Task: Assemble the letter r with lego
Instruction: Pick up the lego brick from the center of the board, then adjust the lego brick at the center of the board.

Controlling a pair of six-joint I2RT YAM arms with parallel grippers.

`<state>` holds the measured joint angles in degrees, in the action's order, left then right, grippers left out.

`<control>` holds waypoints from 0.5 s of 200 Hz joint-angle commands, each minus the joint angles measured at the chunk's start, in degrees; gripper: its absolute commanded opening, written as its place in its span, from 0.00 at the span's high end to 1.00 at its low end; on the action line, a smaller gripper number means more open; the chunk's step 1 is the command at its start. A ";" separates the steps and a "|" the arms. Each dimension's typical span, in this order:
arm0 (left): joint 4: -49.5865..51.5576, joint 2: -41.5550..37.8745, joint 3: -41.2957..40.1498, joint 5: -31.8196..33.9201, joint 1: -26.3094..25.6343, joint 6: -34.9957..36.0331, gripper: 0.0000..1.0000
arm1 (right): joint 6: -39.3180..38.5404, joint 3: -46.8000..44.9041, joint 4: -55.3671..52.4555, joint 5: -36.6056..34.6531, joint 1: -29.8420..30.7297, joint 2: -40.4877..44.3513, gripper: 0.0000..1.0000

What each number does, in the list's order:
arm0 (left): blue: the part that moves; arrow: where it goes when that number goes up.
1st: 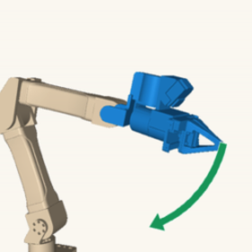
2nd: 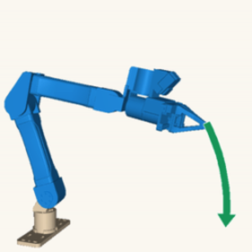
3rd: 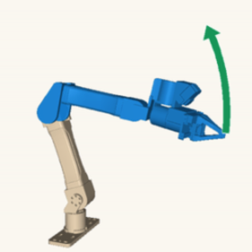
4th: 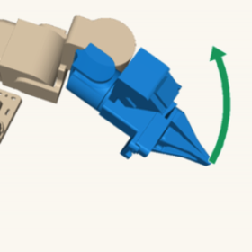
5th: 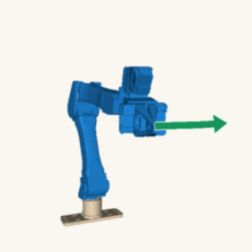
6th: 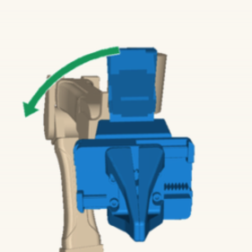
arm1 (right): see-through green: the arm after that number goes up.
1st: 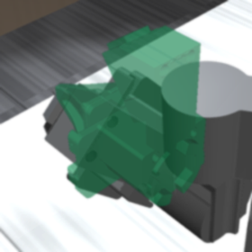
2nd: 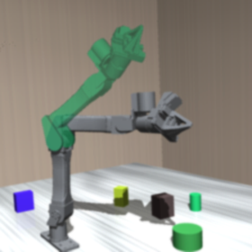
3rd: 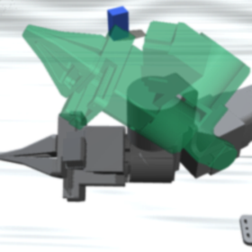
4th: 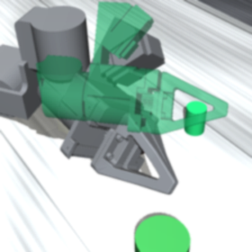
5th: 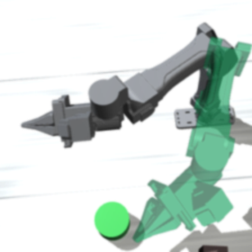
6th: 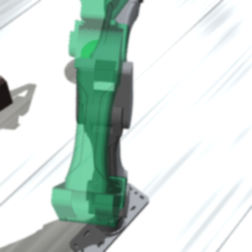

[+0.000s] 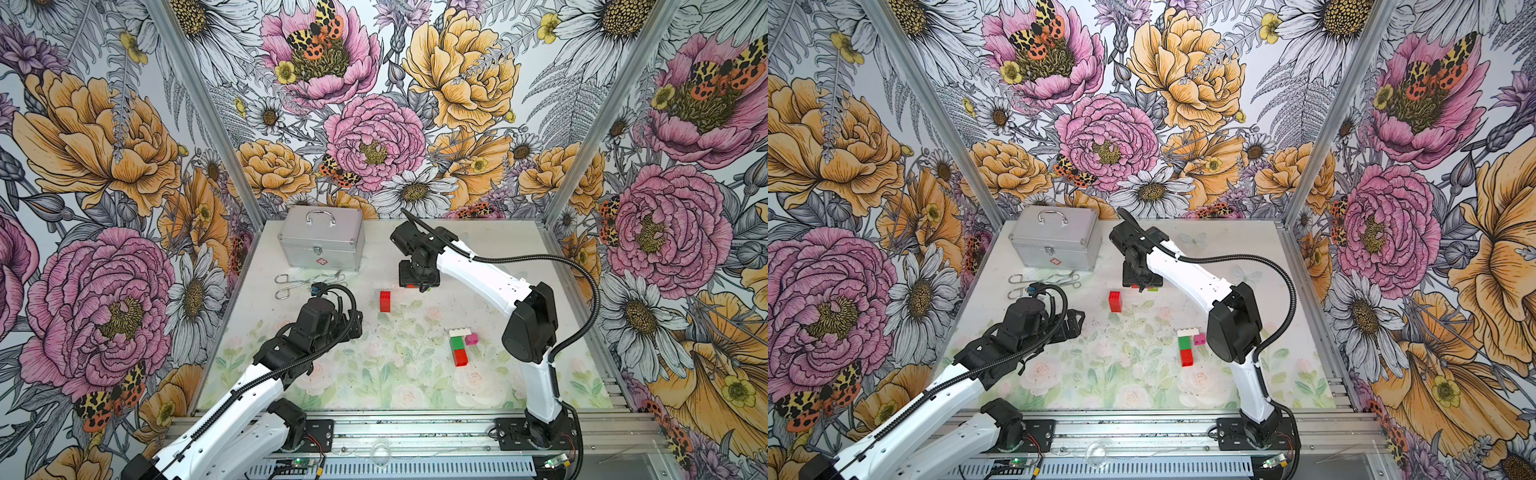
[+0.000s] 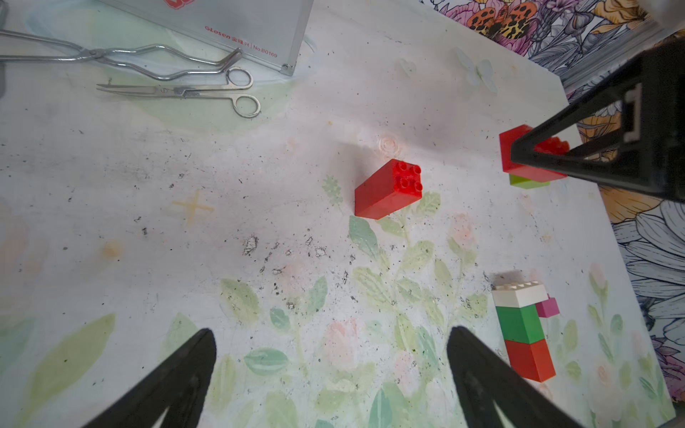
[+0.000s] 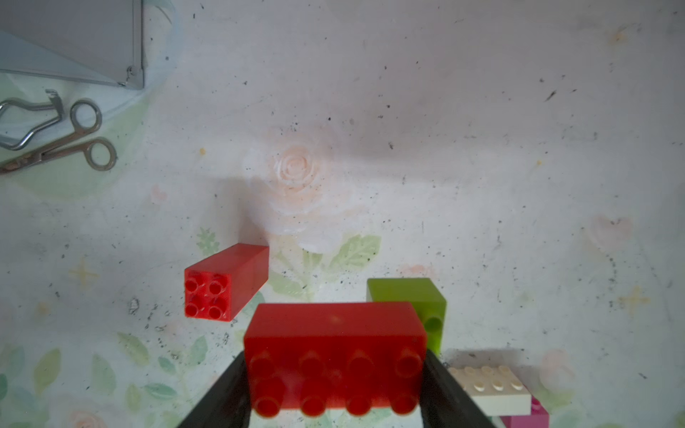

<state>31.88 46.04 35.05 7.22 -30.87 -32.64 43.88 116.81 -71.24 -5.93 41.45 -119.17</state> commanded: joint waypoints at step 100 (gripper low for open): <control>-11.68 5.90 -4.18 -0.63 3.40 1.94 0.02 | 3.94 12.85 -4.93 -1.20 2.79 -5.58 0.47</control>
<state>25.91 47.83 31.09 8.73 -30.06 -32.45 48.03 127.68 -73.17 -4.34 44.29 -126.06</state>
